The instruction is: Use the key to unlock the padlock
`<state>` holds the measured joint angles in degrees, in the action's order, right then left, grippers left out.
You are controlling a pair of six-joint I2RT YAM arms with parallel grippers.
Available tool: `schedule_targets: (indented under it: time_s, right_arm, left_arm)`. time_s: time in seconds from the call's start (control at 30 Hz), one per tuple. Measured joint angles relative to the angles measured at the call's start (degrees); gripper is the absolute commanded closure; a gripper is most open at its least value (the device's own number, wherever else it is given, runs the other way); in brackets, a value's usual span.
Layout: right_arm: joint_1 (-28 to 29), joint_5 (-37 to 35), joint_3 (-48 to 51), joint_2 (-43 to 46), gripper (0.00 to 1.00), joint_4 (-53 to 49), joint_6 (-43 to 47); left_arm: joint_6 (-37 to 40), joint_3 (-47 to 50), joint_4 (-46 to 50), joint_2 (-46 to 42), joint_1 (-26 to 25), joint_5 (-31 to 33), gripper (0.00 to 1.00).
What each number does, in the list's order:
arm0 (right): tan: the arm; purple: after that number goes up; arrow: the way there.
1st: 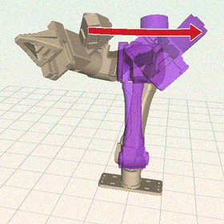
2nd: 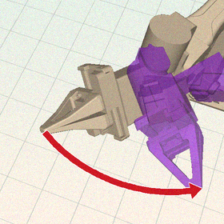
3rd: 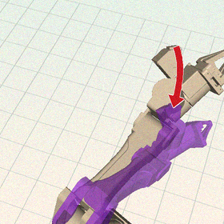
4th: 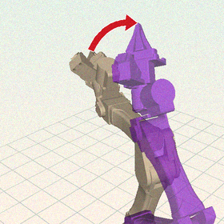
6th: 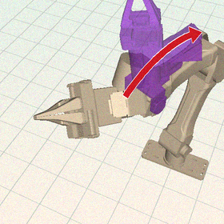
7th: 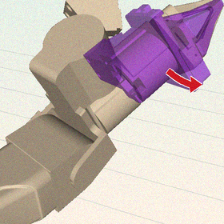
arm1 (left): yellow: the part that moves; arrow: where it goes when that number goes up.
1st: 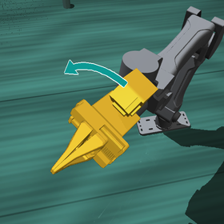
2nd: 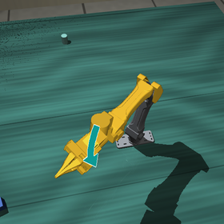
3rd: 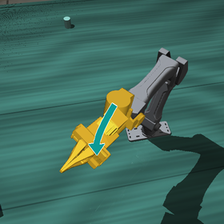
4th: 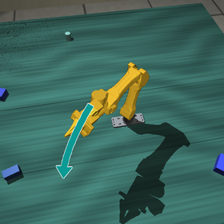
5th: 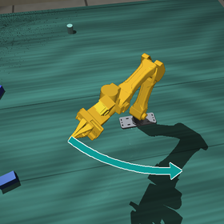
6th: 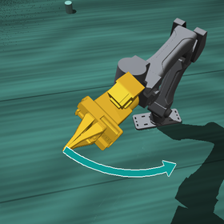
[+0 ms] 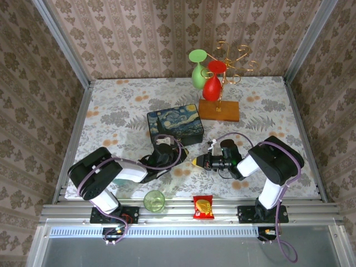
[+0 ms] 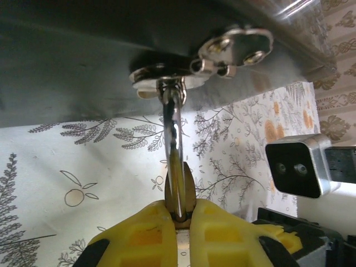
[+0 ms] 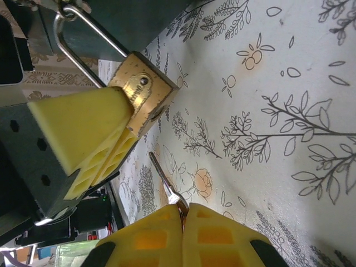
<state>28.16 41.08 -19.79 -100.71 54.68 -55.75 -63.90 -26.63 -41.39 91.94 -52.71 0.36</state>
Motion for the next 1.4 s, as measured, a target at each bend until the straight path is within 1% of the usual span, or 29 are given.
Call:
schedule_targets:
  time_s: [0.2, 0.4, 0.53, 1.07, 1.23, 1.4]
  right_arm:
    - [-0.61, 0.7, -0.04, -1.4, 1.0, 3.17, -1.36]
    - [-2.12, 1.53, 0.0, -4.83, 1.0, 10.29, -4.74]
    - [-2.32, 1.68, 0.02, -6.19, 1.0, 12.92, -6.01]
    - [-2.69, 1.79, 0.02, -6.93, 1.0, 16.83, -8.22]
    - [-4.72, 3.17, 0.0, -6.93, 1.0, 17.33, -8.83]
    - [-6.16, 4.63, -0.7, -7.19, 1.0, 16.83, -9.75]
  left_arm:
    - [-1.55, 0.52, -2.16, -0.5, 0.0, -0.44, 1.0]
    - [-2.43, 1.51, -2.91, -0.57, 0.0, -0.72, 1.0]
    - [-3.08, 1.62, -4.13, -0.59, 0.0, -0.83, 1.0]
    - [-4.92, 1.62, -4.5, -2.71, -0.07, -1.25, 1.0]
    - [-5.97, 2.38, -7.06, -2.32, -0.13, -1.62, 1.0]
    - [-6.67, 2.58, -11.15, 0.09, -0.11, -2.1, 1.0]
